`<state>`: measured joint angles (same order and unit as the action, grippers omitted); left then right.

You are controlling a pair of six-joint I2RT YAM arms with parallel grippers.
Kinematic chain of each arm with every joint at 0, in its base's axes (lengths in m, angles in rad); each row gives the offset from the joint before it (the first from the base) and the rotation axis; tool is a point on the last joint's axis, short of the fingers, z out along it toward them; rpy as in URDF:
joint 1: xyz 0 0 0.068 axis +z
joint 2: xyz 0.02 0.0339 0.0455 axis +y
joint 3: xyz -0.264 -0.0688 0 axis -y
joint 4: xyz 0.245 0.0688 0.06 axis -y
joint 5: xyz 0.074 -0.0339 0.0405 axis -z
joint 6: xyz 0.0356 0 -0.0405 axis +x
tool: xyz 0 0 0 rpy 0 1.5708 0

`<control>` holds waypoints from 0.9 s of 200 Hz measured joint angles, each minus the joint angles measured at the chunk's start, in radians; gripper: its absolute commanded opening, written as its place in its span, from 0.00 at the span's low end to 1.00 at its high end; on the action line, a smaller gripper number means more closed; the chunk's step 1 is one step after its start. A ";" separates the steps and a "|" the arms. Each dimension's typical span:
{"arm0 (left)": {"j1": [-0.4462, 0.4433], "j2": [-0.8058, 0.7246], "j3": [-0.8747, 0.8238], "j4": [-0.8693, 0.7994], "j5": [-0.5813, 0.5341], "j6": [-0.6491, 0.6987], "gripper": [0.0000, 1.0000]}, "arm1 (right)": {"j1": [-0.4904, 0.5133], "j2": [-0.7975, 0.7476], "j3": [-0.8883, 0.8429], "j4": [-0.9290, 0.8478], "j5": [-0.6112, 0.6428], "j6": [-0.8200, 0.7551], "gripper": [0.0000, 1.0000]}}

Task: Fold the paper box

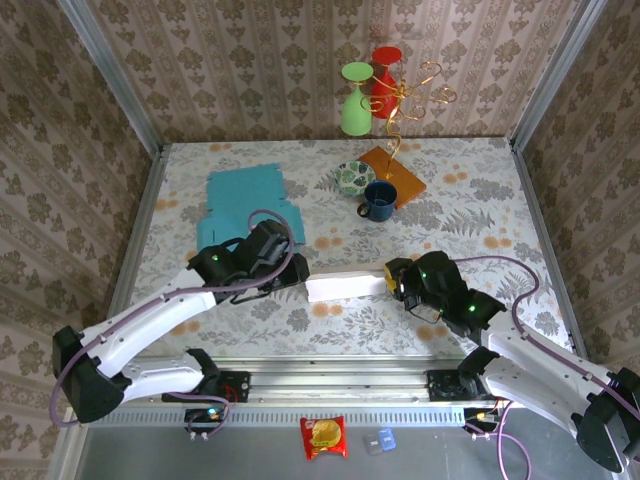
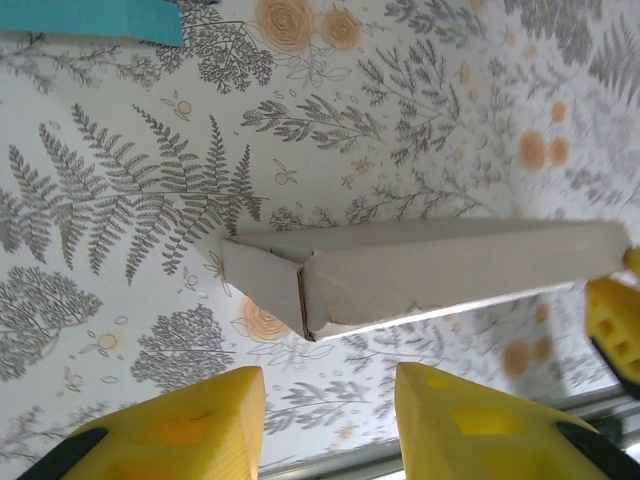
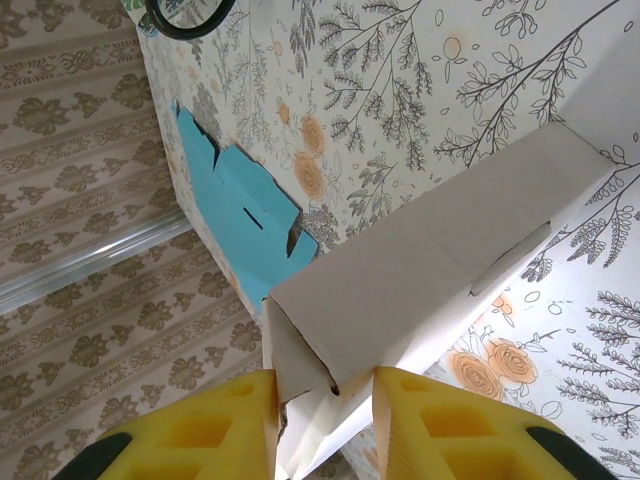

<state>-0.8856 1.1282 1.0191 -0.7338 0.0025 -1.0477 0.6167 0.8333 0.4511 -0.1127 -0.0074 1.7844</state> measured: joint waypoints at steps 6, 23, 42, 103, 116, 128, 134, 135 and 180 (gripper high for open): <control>0.013 -0.005 -0.009 0.013 0.014 -0.028 0.41 | 0.000 0.000 0.000 0.000 0.000 0.000 0.30; 0.052 -0.021 -0.063 0.072 0.055 -0.110 0.41 | 0.000 0.000 0.000 -0.003 0.000 0.000 0.29; 0.082 -0.027 -0.136 0.141 0.089 -0.189 0.40 | 0.000 0.000 0.000 -0.003 0.000 0.000 0.29; 0.096 -0.031 -0.241 0.293 0.136 -0.324 0.36 | -0.002 0.000 0.000 -0.011 0.002 0.001 0.27; 0.096 -0.036 -0.250 0.305 0.137 -0.338 0.36 | -0.003 0.003 0.000 -0.011 0.003 0.001 0.27; 0.096 -0.046 -0.258 0.316 0.137 -0.349 0.35 | -0.004 0.005 0.000 -0.010 0.003 0.001 0.26; 0.096 -0.052 -0.261 0.319 0.138 -0.353 0.35 | -0.004 0.006 0.000 -0.010 0.003 0.001 0.26; 0.096 -0.053 -0.261 0.319 0.138 -0.354 0.35 | -0.004 0.006 0.000 -0.010 0.003 0.001 0.26; 0.095 -0.103 -0.262 0.338 0.141 -0.387 0.36 | -0.004 0.007 0.000 -0.010 0.003 0.001 0.25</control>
<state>-0.7902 1.0256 0.7574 -0.3958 0.1436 -1.4345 0.6128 0.8406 0.4515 -0.1226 -0.0048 1.7855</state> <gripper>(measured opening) 0.363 0.257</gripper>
